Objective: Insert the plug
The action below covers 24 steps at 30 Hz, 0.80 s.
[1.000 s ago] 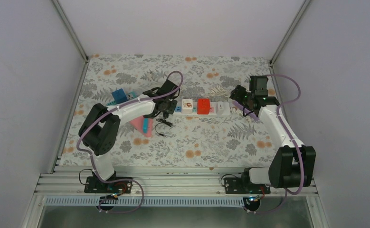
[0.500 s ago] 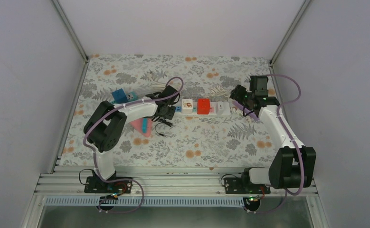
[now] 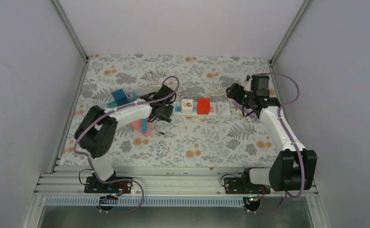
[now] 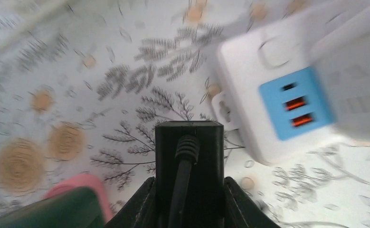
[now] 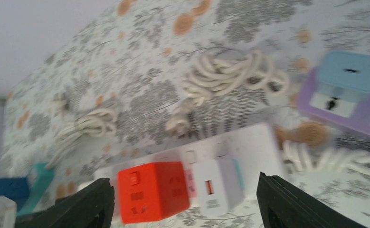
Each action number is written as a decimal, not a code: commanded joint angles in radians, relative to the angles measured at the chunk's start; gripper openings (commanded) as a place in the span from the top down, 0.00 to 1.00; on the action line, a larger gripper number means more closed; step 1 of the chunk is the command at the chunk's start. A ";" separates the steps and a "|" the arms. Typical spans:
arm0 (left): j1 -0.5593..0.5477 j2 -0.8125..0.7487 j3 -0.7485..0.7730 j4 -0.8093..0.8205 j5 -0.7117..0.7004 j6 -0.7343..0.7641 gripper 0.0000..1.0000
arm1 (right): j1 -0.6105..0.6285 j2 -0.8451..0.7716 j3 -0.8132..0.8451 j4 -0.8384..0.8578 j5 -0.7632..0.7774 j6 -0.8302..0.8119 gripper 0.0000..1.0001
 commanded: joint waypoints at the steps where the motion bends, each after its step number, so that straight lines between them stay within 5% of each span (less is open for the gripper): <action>1: -0.001 -0.214 -0.031 0.096 0.041 0.075 0.77 | 0.012 -0.025 -0.016 0.085 -0.248 -0.099 0.20; 9: -0.003 -0.475 -0.225 0.461 0.379 0.269 0.81 | 0.134 -0.045 0.009 0.178 -0.567 -0.184 0.10; 16: -0.006 -0.505 -0.302 0.753 0.622 0.461 0.80 | 0.243 -0.053 0.092 0.157 -0.613 -0.190 0.01; 24: -0.004 -0.464 -0.321 0.848 0.743 0.603 0.80 | 0.321 -0.008 0.133 0.098 -0.632 -0.213 0.01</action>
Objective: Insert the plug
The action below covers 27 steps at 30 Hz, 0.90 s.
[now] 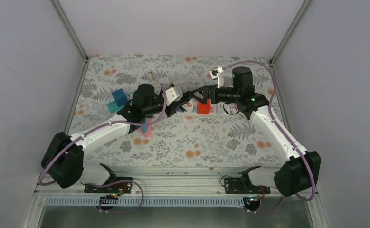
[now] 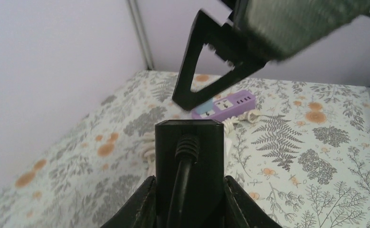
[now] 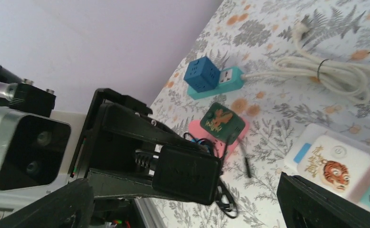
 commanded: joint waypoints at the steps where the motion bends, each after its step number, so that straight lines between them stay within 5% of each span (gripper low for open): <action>1: -0.002 0.016 -0.014 0.134 0.121 0.107 0.80 | 0.038 0.022 0.018 -0.020 -0.051 -0.035 0.02; 10: 0.013 0.016 0.031 0.010 0.259 0.112 0.81 | 0.059 0.014 0.040 -0.076 -0.040 -0.423 0.17; 14: 0.039 0.002 0.039 -0.041 0.337 0.098 0.80 | 0.055 0.046 0.059 -0.098 -0.084 -0.629 0.37; 19: 0.055 0.006 0.053 -0.069 0.394 0.088 0.80 | 0.057 0.091 0.111 -0.241 -0.194 -0.866 0.36; 27: 0.060 -0.006 0.052 -0.074 0.420 0.080 0.80 | 0.058 0.129 0.187 -0.380 -0.261 -1.055 0.53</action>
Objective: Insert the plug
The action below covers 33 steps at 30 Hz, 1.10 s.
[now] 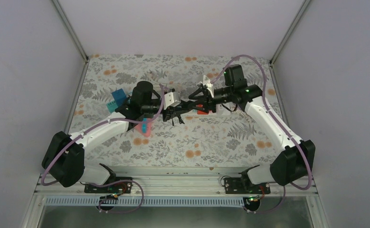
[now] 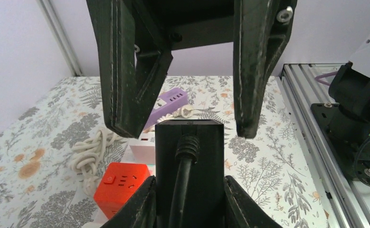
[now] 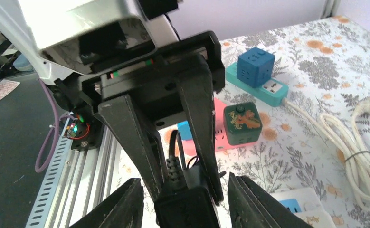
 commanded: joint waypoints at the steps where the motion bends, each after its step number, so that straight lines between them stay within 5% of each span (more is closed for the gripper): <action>1: 0.007 -0.025 0.029 0.014 0.065 -0.005 0.80 | 0.006 0.015 0.050 -0.093 -0.069 -0.164 0.53; 9: 0.008 -0.027 0.030 0.028 0.087 -0.023 0.80 | 0.009 0.033 0.029 -0.105 -0.086 -0.229 0.50; 13: 0.008 -0.022 0.040 0.025 0.092 -0.029 0.80 | 0.010 0.050 0.039 -0.132 -0.100 -0.260 0.62; 18: 0.011 -0.010 0.053 0.023 0.110 -0.046 0.79 | 0.010 0.058 0.034 -0.132 -0.078 -0.267 0.64; 22: 0.011 -0.005 0.057 0.022 0.117 -0.050 0.76 | 0.010 0.056 0.040 -0.140 -0.065 -0.282 0.83; 25: 0.011 -0.009 0.050 0.020 0.069 -0.068 0.61 | 0.008 0.044 0.047 -0.136 -0.036 -0.278 0.88; 29: 0.011 -0.039 0.018 0.067 -0.094 -0.153 0.23 | -0.013 0.018 0.049 -0.113 0.038 -0.236 0.93; 33: 0.012 -0.085 -0.035 0.151 -0.281 -0.258 0.05 | -0.057 0.015 0.056 -0.094 0.161 -0.176 0.95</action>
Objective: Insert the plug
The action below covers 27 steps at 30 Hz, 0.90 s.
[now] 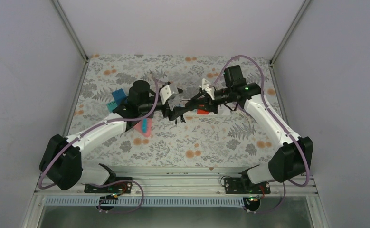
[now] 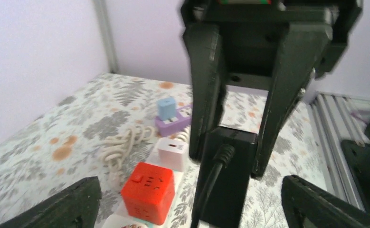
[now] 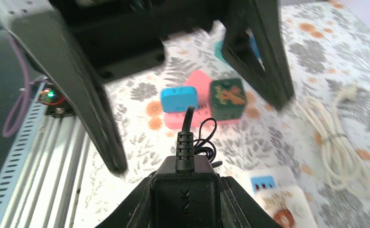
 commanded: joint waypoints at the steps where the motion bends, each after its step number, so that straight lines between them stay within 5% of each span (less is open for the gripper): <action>1: 0.003 -0.079 -0.052 0.126 -0.258 -0.136 0.01 | -0.053 -0.021 0.035 0.018 0.136 0.066 0.95; 8: 0.003 -0.220 -0.103 0.104 -0.505 -0.235 0.00 | -0.155 0.044 0.141 0.029 0.334 0.112 0.96; 19: 0.000 -0.269 -0.062 -0.018 -0.427 -0.269 0.00 | -0.331 0.258 0.380 0.149 0.576 0.386 0.93; 27: -0.002 -0.233 -0.053 -0.038 -0.387 -0.269 0.00 | -0.434 0.304 0.310 0.167 0.527 0.302 0.96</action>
